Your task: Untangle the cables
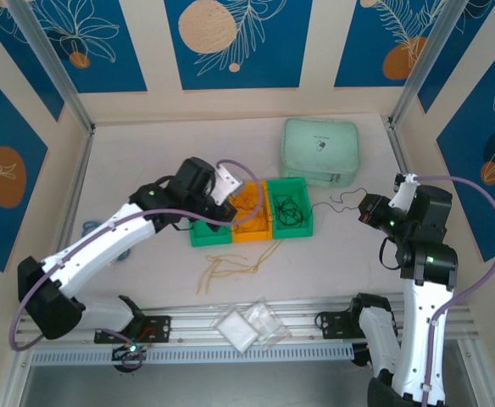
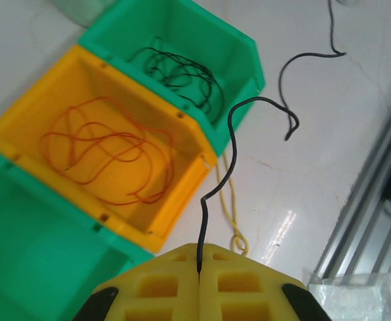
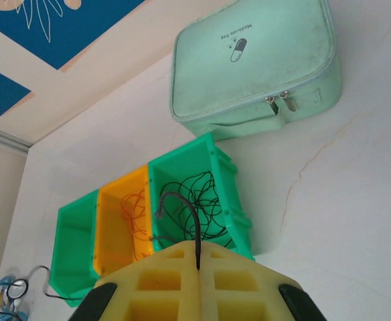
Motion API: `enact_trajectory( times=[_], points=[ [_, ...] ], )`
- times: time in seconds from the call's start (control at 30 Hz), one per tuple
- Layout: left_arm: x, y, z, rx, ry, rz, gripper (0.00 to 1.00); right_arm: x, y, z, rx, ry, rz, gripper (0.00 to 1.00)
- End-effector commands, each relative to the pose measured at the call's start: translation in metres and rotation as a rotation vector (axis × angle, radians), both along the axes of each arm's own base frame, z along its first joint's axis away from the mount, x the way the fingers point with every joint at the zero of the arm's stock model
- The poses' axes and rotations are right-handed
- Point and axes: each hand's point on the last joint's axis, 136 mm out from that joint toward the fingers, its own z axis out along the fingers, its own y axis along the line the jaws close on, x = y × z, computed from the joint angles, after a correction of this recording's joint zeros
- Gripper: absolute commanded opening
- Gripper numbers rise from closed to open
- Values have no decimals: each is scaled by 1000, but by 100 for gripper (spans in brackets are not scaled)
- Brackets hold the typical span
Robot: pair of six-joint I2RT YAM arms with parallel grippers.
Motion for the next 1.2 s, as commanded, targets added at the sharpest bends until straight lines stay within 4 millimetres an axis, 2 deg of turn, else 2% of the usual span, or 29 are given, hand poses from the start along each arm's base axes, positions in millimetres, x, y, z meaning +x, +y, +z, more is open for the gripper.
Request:
enact_trajectory(
  times=[0.0, 0.23, 0.33, 0.53, 0.7, 0.9, 1.17],
  points=[
    [-4, 1, 0, -38, 59, 16, 0, 6, 3, 2, 33, -23, 8, 0],
    [6, -56, 18, -211, 100, -114, 0, 5, 45, 10, 136, -57, 229, 0],
    [17, -80, 19, -239, 112, -149, 0, 5, 57, 6, 147, -34, 278, 0],
    [42, -113, 13, -239, 125, -169, 0, 13, 86, -9, 122, 10, 372, 0],
    [63, -129, -3, -186, 136, -140, 0, 25, 102, -19, 89, 29, 408, 0],
    [83, -140, -25, -158, 158, -87, 0, 38, 105, -30, 85, 55, 405, 0],
    [104, -152, -44, -139, 175, -31, 0, 64, 109, -59, 84, 89, 400, 0]
  ],
)
